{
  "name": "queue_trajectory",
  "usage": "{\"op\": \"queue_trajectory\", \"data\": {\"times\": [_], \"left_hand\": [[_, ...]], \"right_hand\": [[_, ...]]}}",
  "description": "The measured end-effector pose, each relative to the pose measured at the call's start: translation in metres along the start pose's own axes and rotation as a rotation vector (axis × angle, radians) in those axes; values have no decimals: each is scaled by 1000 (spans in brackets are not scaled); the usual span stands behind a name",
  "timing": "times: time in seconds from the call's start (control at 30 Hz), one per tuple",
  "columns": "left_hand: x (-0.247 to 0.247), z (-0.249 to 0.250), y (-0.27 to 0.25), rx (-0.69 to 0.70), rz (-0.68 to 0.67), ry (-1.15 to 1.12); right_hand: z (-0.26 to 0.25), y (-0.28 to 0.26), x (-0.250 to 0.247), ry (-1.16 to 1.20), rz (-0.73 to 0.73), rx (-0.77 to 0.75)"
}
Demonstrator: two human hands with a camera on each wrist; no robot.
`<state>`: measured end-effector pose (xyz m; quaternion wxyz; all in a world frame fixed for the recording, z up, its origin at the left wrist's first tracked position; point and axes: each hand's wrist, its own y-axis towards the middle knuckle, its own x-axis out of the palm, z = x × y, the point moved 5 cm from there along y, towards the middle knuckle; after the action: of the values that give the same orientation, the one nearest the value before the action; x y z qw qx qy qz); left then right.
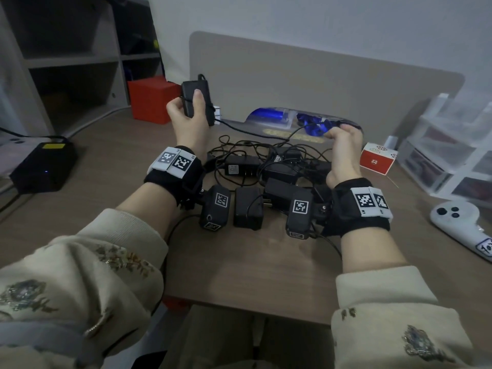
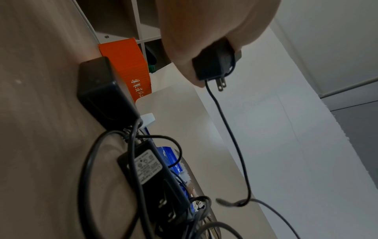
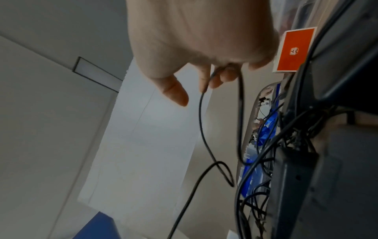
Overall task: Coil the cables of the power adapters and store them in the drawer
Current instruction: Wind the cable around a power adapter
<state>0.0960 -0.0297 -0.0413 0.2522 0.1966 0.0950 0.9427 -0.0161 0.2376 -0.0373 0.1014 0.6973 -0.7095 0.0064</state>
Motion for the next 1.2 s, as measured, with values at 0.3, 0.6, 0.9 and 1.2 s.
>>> {"op": "queue_trajectory", "data": {"times": [0.3,0.6,0.9,1.2], "left_hand": [[31,8,-30,-126,-445,-68],[44,18,-50,-131,-617,-124],[37,12,-40,-52,-447,-21],[38,18,-42,130,-447,260]], "right_hand": [[-19,-12,21,-418,-57,-462],[6,-46,70,-446,-828,-263],[-2,-45,66,-467,-734,-406],[-14,-54,61,-544,-692,-517]]}}
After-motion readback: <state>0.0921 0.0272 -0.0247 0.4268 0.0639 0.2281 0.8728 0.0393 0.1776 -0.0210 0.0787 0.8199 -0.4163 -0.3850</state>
